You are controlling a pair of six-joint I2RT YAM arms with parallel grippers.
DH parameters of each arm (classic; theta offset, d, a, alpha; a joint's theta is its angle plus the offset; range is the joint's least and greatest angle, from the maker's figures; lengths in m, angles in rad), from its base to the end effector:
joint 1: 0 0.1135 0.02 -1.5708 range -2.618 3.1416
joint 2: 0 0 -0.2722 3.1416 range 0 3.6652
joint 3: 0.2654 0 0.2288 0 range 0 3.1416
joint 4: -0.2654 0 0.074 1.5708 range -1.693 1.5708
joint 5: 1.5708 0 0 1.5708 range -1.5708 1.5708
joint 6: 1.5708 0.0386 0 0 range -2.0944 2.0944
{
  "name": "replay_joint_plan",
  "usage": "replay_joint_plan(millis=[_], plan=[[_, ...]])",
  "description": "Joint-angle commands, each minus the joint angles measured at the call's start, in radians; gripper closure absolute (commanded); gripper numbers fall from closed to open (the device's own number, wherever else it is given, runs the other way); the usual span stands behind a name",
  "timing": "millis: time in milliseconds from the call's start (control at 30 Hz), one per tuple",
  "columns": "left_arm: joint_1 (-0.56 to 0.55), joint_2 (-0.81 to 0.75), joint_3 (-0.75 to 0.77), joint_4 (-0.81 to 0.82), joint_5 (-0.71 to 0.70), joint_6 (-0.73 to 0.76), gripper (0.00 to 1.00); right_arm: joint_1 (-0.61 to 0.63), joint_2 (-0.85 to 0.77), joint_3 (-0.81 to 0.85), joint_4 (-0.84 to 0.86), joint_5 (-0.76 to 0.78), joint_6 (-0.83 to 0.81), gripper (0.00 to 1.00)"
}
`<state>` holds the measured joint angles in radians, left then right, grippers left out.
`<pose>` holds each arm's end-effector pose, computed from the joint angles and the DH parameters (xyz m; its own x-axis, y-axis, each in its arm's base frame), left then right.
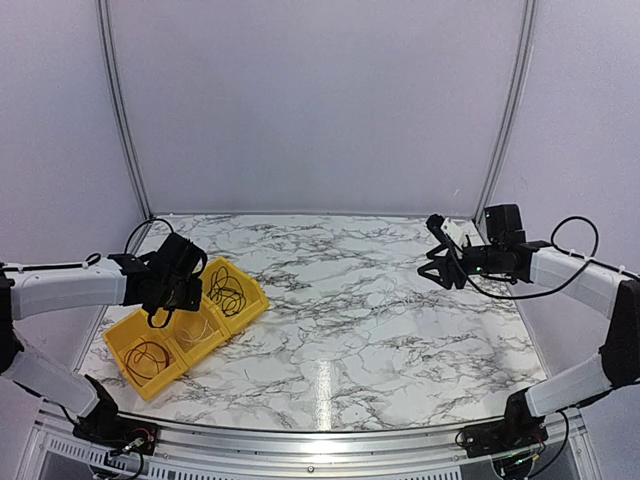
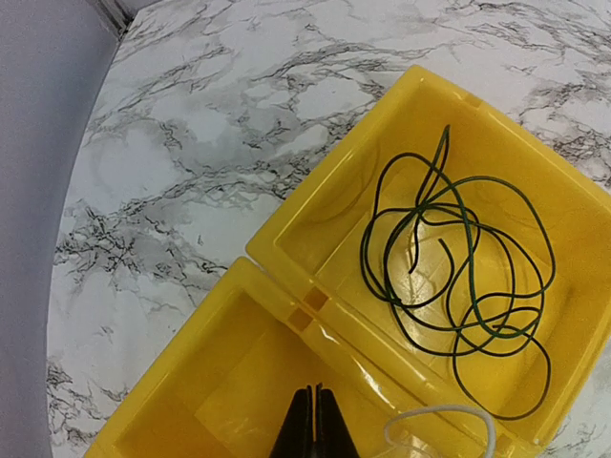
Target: Untangle the cables
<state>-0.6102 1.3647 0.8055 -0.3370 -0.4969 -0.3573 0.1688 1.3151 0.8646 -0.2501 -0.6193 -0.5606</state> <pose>0.2160 -0.1286 0.2294 -0.6904 0.1076 -0.7153 0.0195 0.9913 0.1303 0.2492 0.0652 0.2668 -0.2329 -0.4789 -0.8464 -0.8242 0.5591 -0.0895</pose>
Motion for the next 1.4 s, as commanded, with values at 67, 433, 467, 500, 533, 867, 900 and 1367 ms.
replay_joint_plan(millis=[67,433,467,500,533,867,900,1367], plan=[[0.019,-0.014,-0.029,-0.029,0.02,-0.118,1.0,-0.004,0.024,0.011,-0.024,-0.012,-0.022,0.44],[0.074,0.008,-0.041,-0.07,0.13,-0.137,1.0,-0.003,0.034,0.017,-0.037,-0.017,-0.03,0.44],[0.076,-0.004,-0.041,-0.075,0.13,-0.141,1.0,-0.003,0.035,0.017,-0.037,-0.017,-0.031,0.44],[0.076,-0.019,-0.042,-0.079,0.134,-0.137,1.0,-0.003,0.035,0.017,-0.038,-0.017,-0.033,0.44],[0.076,-0.033,-0.043,-0.082,0.142,-0.129,0.98,-0.003,0.036,0.016,-0.039,-0.017,-0.032,0.44],[0.092,-0.185,-0.01,-0.167,0.118,-0.089,0.5,-0.002,0.068,0.044,-0.086,-0.032,-0.048,0.45],[0.091,-0.204,-0.004,-0.169,0.113,-0.081,0.49,-0.002,0.067,0.044,-0.085,-0.034,-0.048,0.45],[0.08,-0.225,0.055,0.001,0.408,0.006,0.5,0.011,0.077,0.043,-0.08,-0.015,-0.058,0.47]])
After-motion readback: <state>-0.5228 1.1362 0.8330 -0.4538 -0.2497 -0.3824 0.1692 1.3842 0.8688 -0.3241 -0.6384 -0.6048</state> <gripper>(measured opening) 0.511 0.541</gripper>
